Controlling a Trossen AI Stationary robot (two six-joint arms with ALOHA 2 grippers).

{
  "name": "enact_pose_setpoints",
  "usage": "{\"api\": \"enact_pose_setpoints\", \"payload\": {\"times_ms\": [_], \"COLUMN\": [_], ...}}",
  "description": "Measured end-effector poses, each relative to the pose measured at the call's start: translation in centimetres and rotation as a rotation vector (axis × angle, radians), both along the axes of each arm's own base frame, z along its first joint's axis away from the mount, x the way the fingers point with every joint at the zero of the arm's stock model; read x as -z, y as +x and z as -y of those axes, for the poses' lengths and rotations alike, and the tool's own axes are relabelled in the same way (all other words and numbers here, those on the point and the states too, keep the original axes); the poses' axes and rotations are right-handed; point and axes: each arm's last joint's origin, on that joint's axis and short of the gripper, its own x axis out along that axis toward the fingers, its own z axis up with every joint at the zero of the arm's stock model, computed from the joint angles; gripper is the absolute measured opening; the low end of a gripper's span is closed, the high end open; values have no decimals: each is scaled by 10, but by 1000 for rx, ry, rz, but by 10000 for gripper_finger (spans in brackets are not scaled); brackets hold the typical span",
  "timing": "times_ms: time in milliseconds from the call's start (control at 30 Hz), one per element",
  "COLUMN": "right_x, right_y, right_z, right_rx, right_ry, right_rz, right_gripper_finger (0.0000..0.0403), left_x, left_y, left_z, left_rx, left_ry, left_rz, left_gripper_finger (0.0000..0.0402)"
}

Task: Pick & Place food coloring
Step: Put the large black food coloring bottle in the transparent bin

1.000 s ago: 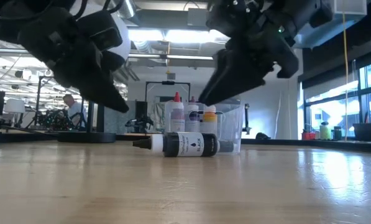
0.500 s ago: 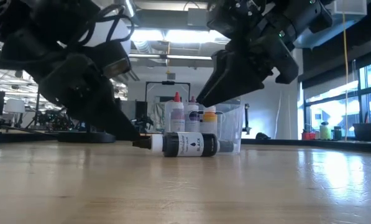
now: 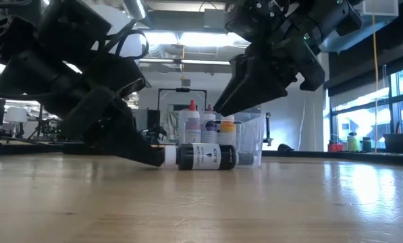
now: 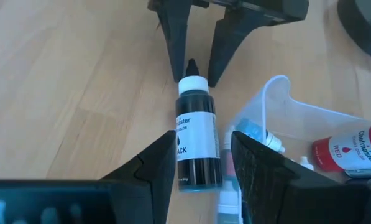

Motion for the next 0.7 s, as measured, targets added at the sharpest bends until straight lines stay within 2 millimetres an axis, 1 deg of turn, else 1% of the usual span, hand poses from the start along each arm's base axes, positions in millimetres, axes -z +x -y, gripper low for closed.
{"api": "enact_pose_setpoints", "payload": {"times_ms": [100, 433, 467, 600, 700], "right_x": [0, 0, 0, 0, 0], "right_y": [0, 0, 0, 0, 0], "right_z": [0, 0, 0, 0, 0], "right_rx": [0, -1, -1, 0, 11], "right_ry": [0, -1, -1, 0, 10], "right_rz": [0, -1, -1, -1, -5], "right_gripper_finger": [158, 158, 158, 158, 158], "left_x": [-1, -1, -1, -1, -6], "left_y": [0, 1, 1, 1, 0], "left_z": [0, 0, 0, 0, 1], "left_rx": [16, 37, 40, 50, 69], "left_ry": [16, 48, 53, 69, 66], "left_rz": [3, 0, -1, -5, 2], "left_gripper_finger": [143, 44, 38, 36, 36]}}
